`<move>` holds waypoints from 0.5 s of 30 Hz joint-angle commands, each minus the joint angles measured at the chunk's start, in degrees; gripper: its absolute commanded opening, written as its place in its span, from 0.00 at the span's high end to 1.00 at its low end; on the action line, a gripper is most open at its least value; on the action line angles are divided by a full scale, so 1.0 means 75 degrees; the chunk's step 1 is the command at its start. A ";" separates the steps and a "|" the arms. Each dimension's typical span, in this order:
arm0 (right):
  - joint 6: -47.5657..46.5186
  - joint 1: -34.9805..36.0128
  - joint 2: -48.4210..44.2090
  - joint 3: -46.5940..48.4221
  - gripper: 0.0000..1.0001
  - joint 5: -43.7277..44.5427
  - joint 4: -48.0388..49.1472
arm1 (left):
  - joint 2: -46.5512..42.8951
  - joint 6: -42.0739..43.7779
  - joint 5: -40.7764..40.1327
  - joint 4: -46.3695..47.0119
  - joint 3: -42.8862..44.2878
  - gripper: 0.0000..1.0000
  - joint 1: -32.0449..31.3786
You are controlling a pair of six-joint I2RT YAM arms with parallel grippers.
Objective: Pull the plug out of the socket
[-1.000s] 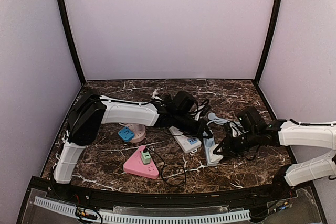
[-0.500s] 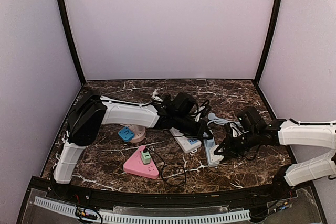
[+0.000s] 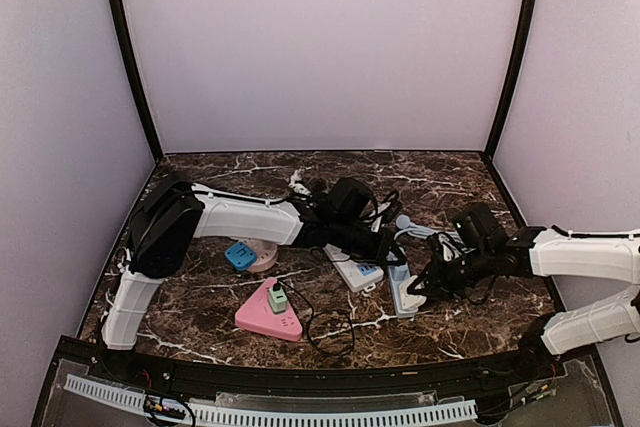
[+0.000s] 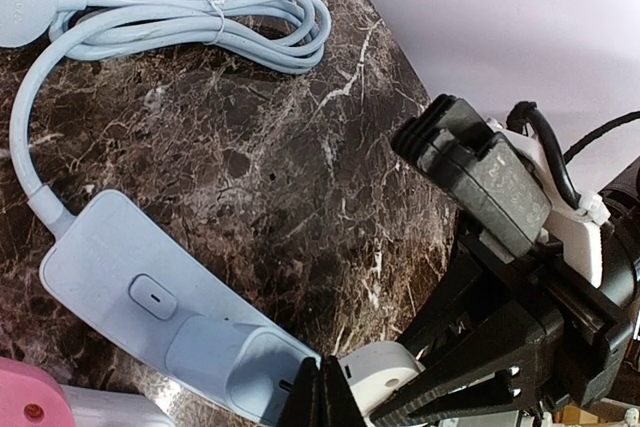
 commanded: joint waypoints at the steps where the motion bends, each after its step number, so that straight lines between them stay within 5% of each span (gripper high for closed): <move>1: 0.0111 -0.0063 -0.0060 0.0283 1.00 -0.0509 0.0930 | 0.0487 0.0169 -0.0567 -0.1514 -0.0537 0.99 -0.0035; 15: -0.0064 -0.0252 -0.0077 0.0399 1.00 -0.0875 0.1005 | 0.0496 0.0249 -0.0625 -0.1587 -0.0654 0.99 -0.0030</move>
